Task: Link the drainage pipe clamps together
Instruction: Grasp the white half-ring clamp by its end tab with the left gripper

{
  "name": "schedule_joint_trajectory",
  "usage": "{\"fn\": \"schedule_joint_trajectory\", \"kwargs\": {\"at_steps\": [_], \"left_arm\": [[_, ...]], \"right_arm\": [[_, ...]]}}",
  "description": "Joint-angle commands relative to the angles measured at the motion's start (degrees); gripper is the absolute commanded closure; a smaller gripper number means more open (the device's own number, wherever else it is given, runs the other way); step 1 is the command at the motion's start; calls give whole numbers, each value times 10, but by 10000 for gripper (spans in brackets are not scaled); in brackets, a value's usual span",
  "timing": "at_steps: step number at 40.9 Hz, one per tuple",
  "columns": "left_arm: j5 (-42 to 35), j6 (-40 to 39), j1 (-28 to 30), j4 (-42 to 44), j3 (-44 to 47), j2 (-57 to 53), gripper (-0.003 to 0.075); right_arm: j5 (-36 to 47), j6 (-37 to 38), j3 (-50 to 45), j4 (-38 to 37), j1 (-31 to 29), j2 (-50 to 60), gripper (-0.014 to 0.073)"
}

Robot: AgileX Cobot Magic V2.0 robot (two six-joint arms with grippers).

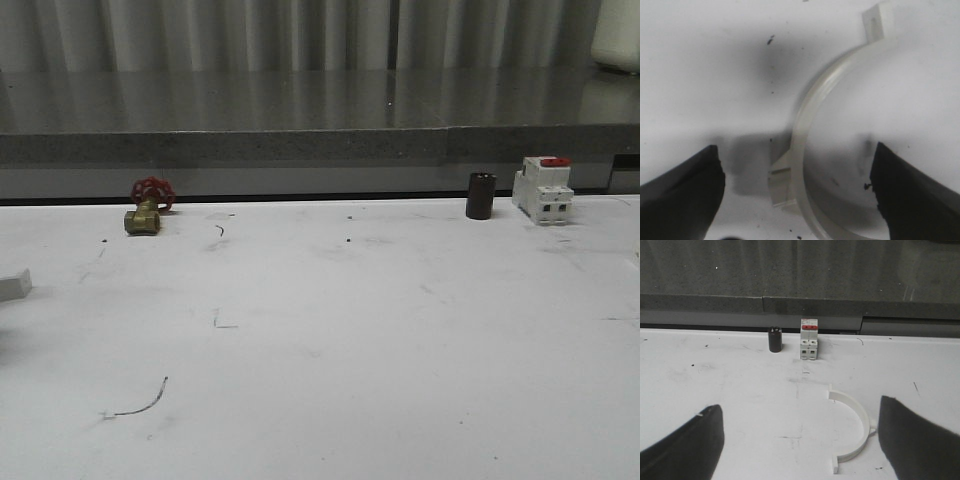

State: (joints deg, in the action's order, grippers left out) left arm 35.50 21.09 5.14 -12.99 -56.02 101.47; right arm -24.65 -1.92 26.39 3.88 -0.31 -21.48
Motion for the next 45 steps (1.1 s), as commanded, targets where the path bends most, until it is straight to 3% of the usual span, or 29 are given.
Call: {"fn": "schedule_joint_trajectory", "kwargs": {"at_steps": [1, 7, 16, 35, 45], "left_arm": [[-6, 3, -4, -10, -13, -22, 156], [-2, 5, -4, -21, -13, -22, 181], [4, 19, -4, -44, -13, -21, 351], [21, 19, -4, -44, -13, -21, 374], [16, 19, -4, -44, -13, -21, 591]], "right_arm": [[44, -3, 18, -3, -2, -7, -49], [44, -3, 18, -3, -2, -7, -49], [44, -3, 18, -3, -2, -7, -49], [44, -3, 18, -3, -2, -7, -49], [44, -3, 18, -3, -2, -7, -49]]}}
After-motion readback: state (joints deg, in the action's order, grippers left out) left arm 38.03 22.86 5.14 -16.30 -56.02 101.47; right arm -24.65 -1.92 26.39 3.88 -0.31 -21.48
